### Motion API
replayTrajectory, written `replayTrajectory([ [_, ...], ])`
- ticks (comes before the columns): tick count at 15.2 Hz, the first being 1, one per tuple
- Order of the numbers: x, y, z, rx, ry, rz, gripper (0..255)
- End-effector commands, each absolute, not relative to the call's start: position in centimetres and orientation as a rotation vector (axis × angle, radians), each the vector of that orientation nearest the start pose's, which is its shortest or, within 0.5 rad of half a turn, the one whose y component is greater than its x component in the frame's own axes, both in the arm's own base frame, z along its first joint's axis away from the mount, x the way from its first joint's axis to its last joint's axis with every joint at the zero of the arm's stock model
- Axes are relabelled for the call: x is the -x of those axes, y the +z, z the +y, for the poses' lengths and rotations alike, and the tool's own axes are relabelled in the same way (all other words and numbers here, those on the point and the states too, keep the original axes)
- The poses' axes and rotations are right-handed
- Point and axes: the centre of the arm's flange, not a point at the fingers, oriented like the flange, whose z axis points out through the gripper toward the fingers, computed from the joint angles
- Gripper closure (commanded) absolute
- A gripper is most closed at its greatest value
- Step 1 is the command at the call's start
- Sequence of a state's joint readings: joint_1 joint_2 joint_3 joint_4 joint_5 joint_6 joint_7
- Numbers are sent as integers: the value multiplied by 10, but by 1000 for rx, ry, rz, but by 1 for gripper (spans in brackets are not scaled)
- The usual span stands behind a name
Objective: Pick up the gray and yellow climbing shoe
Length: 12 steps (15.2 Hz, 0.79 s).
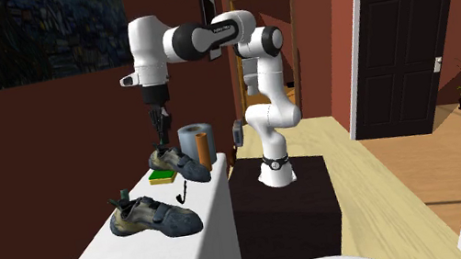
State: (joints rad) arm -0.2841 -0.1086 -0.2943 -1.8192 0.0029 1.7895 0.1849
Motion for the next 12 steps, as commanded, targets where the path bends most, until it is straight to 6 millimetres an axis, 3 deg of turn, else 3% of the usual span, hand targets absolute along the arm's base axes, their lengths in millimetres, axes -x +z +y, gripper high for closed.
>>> replayTrajectory([
  [1,-446,590,-299,2895,-125,1162,255],
  [12,-446,648,-299,2895,-125,1162,255],
])
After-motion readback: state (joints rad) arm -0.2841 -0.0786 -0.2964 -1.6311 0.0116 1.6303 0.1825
